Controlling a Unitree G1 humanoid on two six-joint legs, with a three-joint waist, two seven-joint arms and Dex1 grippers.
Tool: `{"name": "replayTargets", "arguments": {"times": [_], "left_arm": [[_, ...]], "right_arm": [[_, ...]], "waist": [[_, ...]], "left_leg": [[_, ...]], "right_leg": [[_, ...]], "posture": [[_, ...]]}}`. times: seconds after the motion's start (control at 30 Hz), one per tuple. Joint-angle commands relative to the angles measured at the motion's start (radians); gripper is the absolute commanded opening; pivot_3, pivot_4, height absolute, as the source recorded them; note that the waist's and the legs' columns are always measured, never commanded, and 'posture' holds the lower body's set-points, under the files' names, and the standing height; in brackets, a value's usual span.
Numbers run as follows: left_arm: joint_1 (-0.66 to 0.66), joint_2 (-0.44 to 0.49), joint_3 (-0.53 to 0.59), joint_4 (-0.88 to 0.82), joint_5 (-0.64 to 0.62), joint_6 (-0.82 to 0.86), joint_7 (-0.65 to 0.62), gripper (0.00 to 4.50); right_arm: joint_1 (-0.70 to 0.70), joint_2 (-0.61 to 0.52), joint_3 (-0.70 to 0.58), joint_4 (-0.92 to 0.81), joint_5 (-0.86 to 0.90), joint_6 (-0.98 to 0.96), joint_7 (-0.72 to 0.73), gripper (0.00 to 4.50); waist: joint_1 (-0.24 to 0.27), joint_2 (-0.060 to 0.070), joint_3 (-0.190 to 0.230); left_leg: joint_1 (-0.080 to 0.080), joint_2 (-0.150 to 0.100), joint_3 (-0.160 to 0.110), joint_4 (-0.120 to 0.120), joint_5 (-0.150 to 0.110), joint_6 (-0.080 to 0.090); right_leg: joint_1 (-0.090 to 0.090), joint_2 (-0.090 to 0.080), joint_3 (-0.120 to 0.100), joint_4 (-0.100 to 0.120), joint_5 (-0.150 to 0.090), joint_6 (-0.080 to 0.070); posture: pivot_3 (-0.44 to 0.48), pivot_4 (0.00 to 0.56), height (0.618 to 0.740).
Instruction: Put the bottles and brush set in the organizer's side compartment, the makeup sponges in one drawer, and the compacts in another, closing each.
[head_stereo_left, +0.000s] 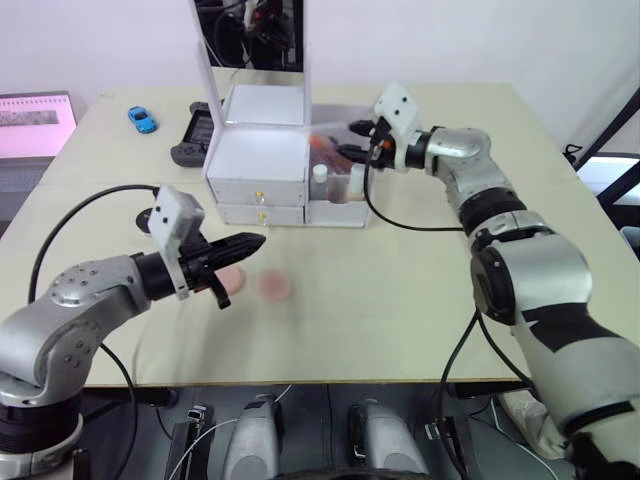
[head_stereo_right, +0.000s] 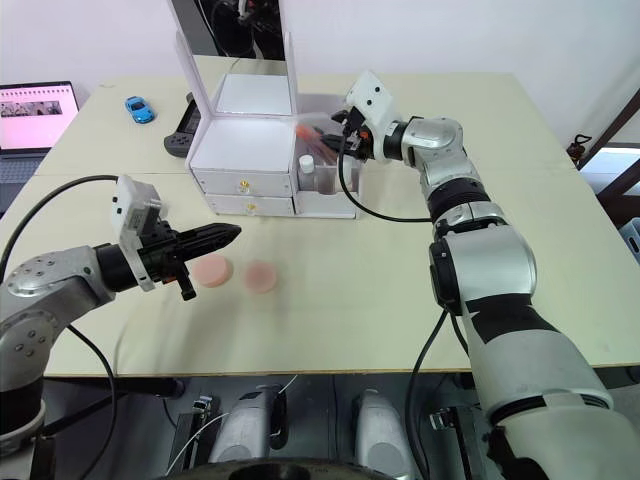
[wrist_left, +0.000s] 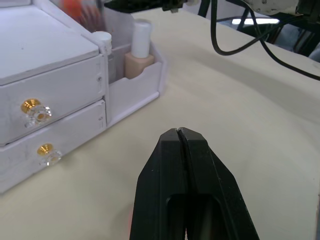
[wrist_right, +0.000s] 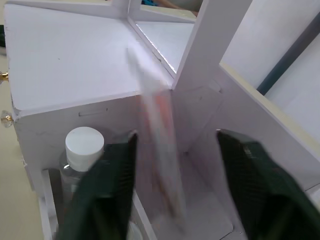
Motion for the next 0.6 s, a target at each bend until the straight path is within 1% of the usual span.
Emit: {"name": "replayTargets", "arguments": {"times": [0.03,0.2,0.23,0.3,0.33,0.4,0.47,0.57,0.6], "left_arm": [[-0.003,0.013,0.021,-0.026,-0.012,-0.02,0.009,0.0],[-0.004,0.017,0.018,-0.017,-0.01,-0.029,0.011,0.0],[-0.005,0.019,0.018,-0.014,-0.009,-0.031,0.01,0.0],[-0.008,0.023,0.021,-0.003,-0.004,-0.039,0.007,0.0],[-0.008,0.026,0.023,-0.001,-0.003,-0.041,0.006,0.0],[-0.008,0.029,0.027,0.006,0.004,-0.057,0.003,0.0],[-0.014,0.029,0.037,0.021,0.01,-0.076,0.006,0.0],[-0.018,0.03,0.048,0.045,0.015,-0.105,0.005,0.0],[-0.018,0.031,0.05,0.052,0.016,-0.111,0.004,0.0]], "right_arm": [[-0.015,-0.003,-0.036,-0.015,0.006,-0.004,-0.007,4.48],[-0.043,-0.027,-0.086,-0.033,0.042,-0.009,0.054,4.48],[-0.048,-0.031,-0.098,-0.041,0.056,-0.005,0.091,4.48],[-0.056,-0.039,-0.125,-0.079,0.106,0.034,0.228,4.48],[-0.057,-0.041,-0.133,-0.093,0.122,0.052,0.273,4.48],[-0.047,-0.045,-0.126,-0.16,0.144,0.091,0.357,4.48],[-0.019,-0.043,-0.105,-0.259,0.142,0.153,0.341,4.48],[0.063,-0.051,-0.035,-0.45,0.066,0.194,0.238,4.48],[0.087,-0.054,-0.007,-0.52,0.045,0.243,0.218,4.48]], "waist": [[0.0,0.0,0.0],[0.0,0.0,0.0],[0.001,0.0,0.0],[0.001,0.0,0.0],[0.001,0.0,0.0],[0.0,0.0,0.0],[-0.001,0.0,0.0],[0.001,0.0,0.0],[0.001,0.0,0.0]], "left_leg": [[0.0,0.0,0.0,0.0,0.0,0.0],[0.0,0.0,0.0,0.0,0.0,0.0],[0.0,0.0,0.0,0.0,0.0,0.0],[0.0,0.0,0.0,0.0,0.0,0.0],[0.0,0.0,0.0,0.0,0.0,0.0],[0.0,0.0,0.0,0.0,0.0,0.0],[0.0,0.0,0.0,0.0,0.0,0.0],[0.0,0.0,0.0,0.0,0.0,0.0],[0.0,0.0,0.0,0.0,0.0,0.0]], "right_leg": [[0.0,0.0,0.0,0.0,0.0,0.0],[0.0,0.0,0.0,0.0,0.0,0.0],[0.0,0.0,0.0,0.0,0.0,0.0],[0.0,0.0,0.0,0.0,0.0,0.0],[0.0,0.0,0.0,0.0,0.0,0.0],[0.0,0.0,0.0,0.0,0.0,0.0],[0.0,0.0,0.0,0.0,0.0,0.0],[0.0,0.0,0.0,0.001,0.0,0.0],[0.0,0.0,0.0,0.0,0.0,0.0]], "posture": [[0.0,0.15,0.74],[0.0,0.15,0.74],[0.0,0.15,0.74],[0.0,0.15,0.74],[0.0,0.15,0.74],[0.0,0.15,0.74],[0.0,0.15,0.74],[0.0,0.15,0.74],[0.0,0.15,0.74]]}}
